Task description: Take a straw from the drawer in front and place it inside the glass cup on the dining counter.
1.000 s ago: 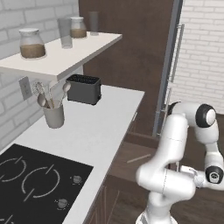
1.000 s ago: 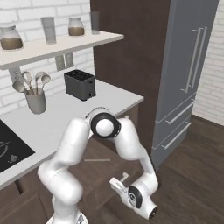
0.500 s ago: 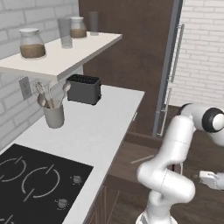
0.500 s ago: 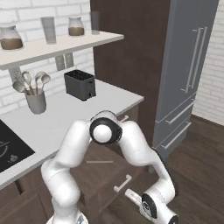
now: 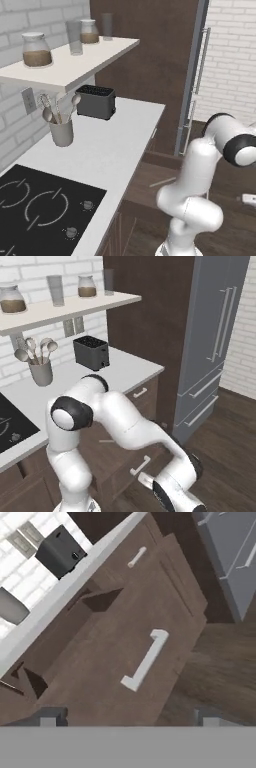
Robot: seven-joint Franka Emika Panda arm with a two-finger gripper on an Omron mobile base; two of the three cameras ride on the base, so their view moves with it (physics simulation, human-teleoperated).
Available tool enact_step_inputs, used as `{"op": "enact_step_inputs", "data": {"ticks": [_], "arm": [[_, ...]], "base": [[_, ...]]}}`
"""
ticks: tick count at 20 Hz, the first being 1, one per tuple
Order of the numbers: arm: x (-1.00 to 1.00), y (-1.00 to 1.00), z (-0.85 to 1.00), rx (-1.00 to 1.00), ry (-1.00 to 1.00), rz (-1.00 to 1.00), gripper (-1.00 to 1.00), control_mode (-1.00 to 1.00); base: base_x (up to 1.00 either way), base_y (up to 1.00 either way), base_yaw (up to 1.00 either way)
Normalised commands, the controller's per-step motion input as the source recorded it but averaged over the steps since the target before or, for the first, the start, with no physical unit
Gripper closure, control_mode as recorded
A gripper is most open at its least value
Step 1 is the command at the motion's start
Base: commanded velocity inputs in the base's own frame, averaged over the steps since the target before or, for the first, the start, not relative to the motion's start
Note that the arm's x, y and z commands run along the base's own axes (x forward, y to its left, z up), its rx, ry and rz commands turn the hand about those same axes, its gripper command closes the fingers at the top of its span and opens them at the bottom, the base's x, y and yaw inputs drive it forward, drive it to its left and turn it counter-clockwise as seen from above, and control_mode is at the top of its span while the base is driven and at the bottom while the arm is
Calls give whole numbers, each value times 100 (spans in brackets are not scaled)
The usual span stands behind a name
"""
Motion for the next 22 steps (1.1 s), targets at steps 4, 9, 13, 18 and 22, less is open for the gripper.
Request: {"op": "enact_step_inputs", "data": {"ticks": [4, 9, 13, 18, 22], "arm": [[0, 43, 100, -23, 0, -2, -100, -100], [3, 43, 100, -13, 14, 0, -100, -100], [22, 62, 100, -7, 33, 0, -100, -100], [54, 86, 97, -8, 46, 0, -100, -100], [83, 79, 22, -22, 28, -1, -100, -100]], "base": [[0, 0, 0], [0, 0, 0], [0, 0, 0], [0, 0, 0], [0, 0, 0]]}}
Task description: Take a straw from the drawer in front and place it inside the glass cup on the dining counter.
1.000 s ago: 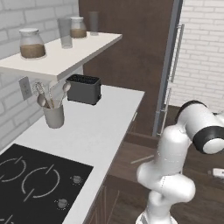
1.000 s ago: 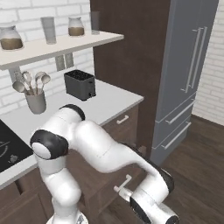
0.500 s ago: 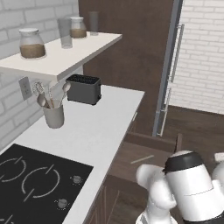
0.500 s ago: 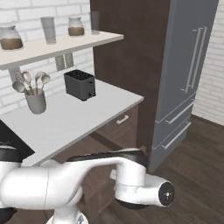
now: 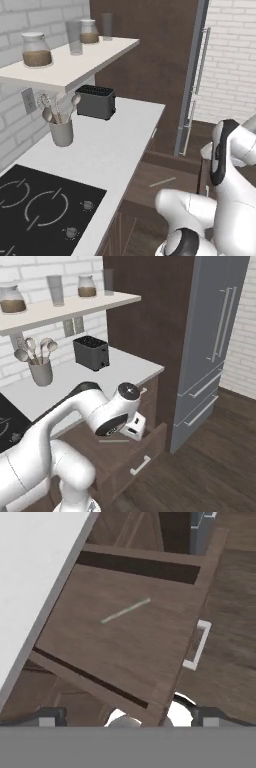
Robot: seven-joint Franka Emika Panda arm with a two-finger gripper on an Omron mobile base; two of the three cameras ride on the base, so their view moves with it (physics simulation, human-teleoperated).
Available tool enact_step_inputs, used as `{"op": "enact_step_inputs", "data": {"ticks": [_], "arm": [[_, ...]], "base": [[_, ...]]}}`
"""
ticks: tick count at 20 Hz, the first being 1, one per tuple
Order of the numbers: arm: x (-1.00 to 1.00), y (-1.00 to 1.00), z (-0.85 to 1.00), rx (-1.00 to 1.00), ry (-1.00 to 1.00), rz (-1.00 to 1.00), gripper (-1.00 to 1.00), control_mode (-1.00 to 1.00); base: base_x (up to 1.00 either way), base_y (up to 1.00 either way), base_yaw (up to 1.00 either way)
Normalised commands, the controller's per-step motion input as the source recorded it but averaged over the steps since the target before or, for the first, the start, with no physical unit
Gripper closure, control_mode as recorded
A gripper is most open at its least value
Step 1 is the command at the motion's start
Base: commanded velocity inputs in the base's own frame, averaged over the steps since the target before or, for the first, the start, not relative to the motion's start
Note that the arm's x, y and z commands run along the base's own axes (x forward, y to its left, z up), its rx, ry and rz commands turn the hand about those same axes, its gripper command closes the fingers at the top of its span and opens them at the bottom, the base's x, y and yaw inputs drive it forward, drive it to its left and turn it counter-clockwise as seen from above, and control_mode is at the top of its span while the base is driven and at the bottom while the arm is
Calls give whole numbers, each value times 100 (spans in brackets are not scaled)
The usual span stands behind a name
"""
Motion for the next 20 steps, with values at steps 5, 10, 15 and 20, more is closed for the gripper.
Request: {"op": "enact_step_inputs", "data": {"ticks": [5, 10, 15, 20], "arm": [[71, 36, -37, -27, 23, -5, -100, -100], [47, 18, -94, -28, 17, -7, -100, -100], [35, 2, -85, -17, 11, -12, -100, -100], [44, 0, -55, -3, 13, -11, -100, -100]], "base": [[0, 0, 0], [0, 0, 0], [0, 0, 0], [0, 0, 0]]}}
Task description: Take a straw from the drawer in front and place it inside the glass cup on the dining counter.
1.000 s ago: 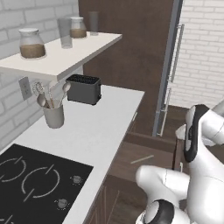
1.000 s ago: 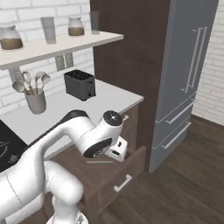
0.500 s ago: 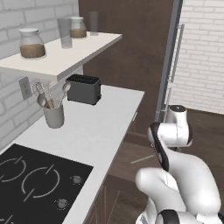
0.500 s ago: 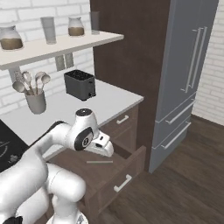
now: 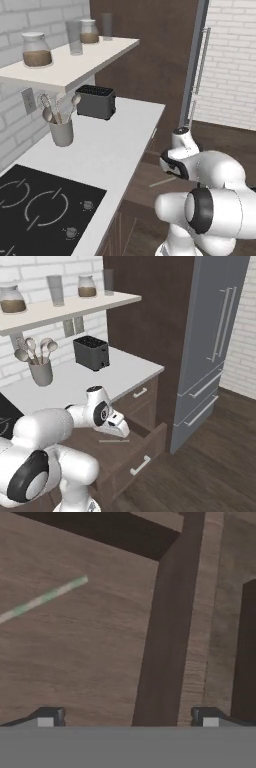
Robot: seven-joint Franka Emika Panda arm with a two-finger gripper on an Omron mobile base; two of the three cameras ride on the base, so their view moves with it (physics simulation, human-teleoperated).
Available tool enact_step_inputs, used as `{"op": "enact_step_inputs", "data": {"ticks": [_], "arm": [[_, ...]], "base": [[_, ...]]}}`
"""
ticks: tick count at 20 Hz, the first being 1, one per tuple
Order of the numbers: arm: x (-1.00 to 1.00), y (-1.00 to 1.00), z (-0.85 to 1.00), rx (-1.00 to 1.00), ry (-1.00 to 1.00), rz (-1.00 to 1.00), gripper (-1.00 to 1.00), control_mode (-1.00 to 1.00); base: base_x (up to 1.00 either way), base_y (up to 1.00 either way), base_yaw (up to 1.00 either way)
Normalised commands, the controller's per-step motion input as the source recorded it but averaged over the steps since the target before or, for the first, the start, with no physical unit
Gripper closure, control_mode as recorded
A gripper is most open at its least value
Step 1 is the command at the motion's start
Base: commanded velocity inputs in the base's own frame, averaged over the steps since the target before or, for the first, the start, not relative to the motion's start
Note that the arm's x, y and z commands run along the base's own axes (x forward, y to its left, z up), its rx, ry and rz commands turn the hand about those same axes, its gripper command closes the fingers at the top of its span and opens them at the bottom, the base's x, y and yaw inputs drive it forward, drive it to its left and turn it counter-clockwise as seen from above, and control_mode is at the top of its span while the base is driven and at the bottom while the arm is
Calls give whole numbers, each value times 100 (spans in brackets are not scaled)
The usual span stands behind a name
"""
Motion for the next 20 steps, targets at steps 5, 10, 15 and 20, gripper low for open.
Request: {"op": "enact_step_inputs", "data": {"ticks": [5, 10, 15, 20], "arm": [[36, -6, -66, 0, 20, -5, -100, -100], [21, -32, -50, 0, 12, -2, -100, -100], [6, -43, -38, 0, 3, -1, -100, -100], [0, -51, -42, 0, 0, 0, -100, -100]], "base": [[0, 0, 0], [0, 0, 0], [0, 0, 0], [0, 0, 0]]}}
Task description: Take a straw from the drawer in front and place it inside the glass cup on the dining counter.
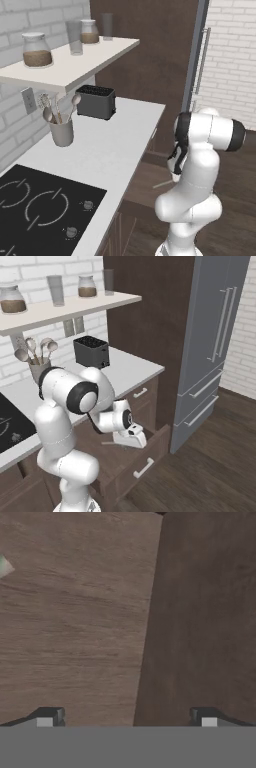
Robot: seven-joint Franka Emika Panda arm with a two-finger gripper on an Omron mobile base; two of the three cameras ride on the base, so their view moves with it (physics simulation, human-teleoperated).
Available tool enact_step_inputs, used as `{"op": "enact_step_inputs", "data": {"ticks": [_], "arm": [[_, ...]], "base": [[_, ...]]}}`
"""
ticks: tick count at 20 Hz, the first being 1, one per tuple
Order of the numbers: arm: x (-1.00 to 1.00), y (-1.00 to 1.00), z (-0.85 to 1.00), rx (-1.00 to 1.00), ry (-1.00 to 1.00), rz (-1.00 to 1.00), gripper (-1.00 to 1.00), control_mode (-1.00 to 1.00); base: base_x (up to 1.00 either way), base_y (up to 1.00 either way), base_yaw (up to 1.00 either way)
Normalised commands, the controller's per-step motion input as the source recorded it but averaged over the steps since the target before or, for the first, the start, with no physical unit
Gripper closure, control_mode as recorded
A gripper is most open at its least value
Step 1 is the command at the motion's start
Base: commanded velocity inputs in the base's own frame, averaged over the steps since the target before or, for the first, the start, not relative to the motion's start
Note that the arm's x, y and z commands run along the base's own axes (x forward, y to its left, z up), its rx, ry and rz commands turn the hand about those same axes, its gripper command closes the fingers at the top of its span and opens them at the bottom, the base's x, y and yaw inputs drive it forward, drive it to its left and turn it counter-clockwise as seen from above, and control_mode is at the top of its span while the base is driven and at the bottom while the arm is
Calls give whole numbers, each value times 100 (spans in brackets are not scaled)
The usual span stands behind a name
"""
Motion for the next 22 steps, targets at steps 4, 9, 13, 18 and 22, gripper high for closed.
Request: {"op": "enact_step_inputs", "data": {"ticks": [4, 9, 13, 18, 22], "arm": [[-5, -72, -38, 0, 0, 0, -100, -100], [-65, -100, -7, 0, -6, -4, -100, -100], [-68, -52, 28, 0, -21, -1, -100, -100], [-32, 59, 25, 4, -36, -2, -100, -100], [22, 82, 1, 3, -31, -11, -100, -100]], "base": [[0, 0, 0], [0, 0, 0], [0, 0, 0], [0, 0, 0], [0, 0, 0]]}}
